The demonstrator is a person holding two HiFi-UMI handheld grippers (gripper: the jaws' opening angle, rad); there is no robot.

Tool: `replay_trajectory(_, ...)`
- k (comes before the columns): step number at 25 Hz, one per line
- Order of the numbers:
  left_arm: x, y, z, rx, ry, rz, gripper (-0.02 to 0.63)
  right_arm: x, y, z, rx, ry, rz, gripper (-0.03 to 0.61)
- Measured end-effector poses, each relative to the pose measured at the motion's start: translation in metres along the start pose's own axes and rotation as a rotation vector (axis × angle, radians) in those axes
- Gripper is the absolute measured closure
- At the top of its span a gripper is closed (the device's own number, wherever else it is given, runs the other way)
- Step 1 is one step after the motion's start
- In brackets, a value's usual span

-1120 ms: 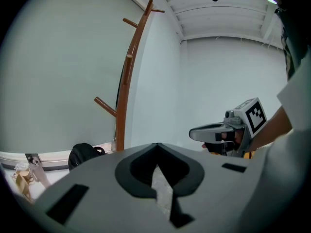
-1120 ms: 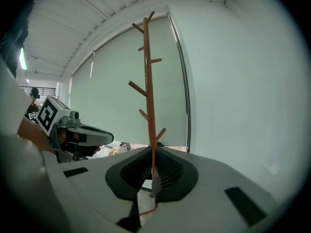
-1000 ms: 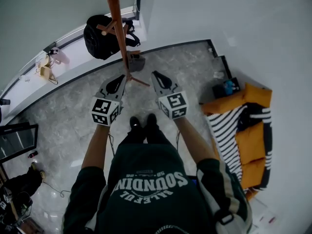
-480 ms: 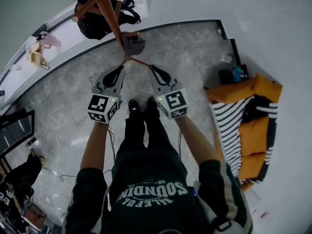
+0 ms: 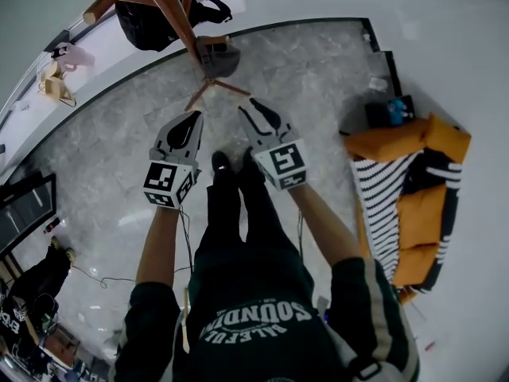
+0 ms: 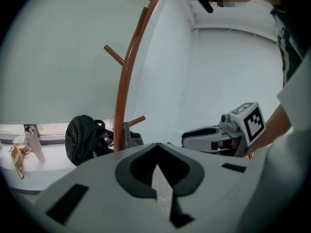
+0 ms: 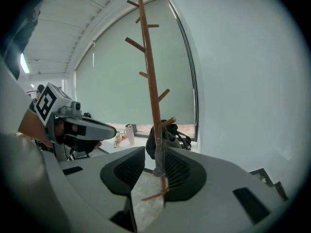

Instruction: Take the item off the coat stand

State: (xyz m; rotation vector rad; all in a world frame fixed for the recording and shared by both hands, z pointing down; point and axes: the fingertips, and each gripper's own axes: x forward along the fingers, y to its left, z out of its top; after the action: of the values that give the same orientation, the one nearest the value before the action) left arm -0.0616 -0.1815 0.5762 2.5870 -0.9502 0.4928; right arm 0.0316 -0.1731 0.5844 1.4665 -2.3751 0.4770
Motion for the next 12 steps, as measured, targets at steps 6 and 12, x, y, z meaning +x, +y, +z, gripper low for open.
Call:
replay_trajectory(6, -0.004, 0.002, -0.014, -0.021, 0.015, 0.017, 0.614, 0.022, -0.010, -0.007, -0.014, 0.024, 0.012, 0.434)
replay_trajectory(12, -0.005, 0.003, -0.029, -0.052, 0.022, 0.042, 0.614, 0.051, -0.024, -0.003, -0.046, 0.038, 0.029, 0.417)
